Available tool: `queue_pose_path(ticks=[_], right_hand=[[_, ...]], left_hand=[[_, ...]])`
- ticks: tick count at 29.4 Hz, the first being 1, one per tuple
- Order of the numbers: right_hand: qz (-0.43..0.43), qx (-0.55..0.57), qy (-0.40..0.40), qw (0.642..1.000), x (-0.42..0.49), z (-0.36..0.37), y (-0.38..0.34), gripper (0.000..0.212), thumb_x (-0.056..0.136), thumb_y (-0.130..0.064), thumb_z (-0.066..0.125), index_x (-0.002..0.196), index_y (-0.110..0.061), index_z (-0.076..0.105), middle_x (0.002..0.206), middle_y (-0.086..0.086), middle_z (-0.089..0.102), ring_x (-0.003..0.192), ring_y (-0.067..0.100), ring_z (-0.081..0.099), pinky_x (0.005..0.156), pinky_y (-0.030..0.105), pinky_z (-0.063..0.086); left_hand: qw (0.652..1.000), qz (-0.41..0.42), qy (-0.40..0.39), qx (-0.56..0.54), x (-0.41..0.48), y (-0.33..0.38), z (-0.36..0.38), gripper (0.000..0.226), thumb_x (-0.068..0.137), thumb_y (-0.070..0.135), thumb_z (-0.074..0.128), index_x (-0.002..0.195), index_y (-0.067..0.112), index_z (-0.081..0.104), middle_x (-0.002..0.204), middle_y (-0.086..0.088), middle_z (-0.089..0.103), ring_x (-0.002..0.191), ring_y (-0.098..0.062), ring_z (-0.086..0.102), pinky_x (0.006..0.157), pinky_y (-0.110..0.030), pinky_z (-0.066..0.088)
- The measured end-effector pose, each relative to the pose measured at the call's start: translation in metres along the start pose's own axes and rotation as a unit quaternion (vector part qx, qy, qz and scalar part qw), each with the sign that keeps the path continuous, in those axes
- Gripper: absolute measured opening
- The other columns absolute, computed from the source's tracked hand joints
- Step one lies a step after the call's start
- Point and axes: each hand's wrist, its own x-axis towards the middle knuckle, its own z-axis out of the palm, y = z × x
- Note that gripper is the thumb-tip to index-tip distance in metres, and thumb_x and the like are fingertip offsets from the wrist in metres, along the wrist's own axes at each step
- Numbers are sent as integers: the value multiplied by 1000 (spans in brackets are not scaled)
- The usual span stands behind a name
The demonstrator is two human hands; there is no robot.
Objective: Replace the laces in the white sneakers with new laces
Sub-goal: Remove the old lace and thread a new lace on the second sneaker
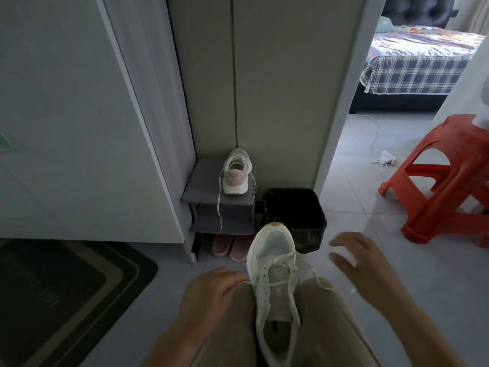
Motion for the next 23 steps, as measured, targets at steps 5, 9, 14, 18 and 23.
queue_pose_path(ticks=[5,9,14,18,23], right_hand=[[-42,151,-176,972,-17,28,-85,31,91,-50,42,102,-28,60,93,-24,52,78,-21,49,74,-3,35],[2,176,-257,950,-13,30,-83,20,96,-29,44,98,-22,62,73,-21,51,62,-22,48,62,-1,38],[27,137,-288,948,-13,34,-68,17,86,-40,58,70,-46,56,72,-18,57,70,-3,55,69,12,44],[72,206,-256,942,-11,40,-59,9,82,-33,66,74,-38,67,76,-13,68,74,2,62,75,21,50],[73,228,-223,945,-8,42,-59,15,83,-25,66,72,-35,65,72,-13,67,72,0,62,70,14,49]], left_hand=[[982,132,56,125,12,31,27,24,72,25,44,65,24,67,53,12,57,45,1,49,51,-11,36],[965,167,147,142,13,21,44,21,69,17,56,49,19,63,42,11,52,37,-1,46,57,-15,37],[974,162,97,123,5,5,50,27,82,29,56,60,21,69,55,11,63,52,1,56,52,-12,43],[969,183,89,139,7,14,40,30,90,32,47,79,22,73,64,11,65,55,0,57,60,-15,41],[982,130,72,113,8,17,42,29,87,31,46,78,23,72,62,12,65,53,-1,59,55,-13,42]])
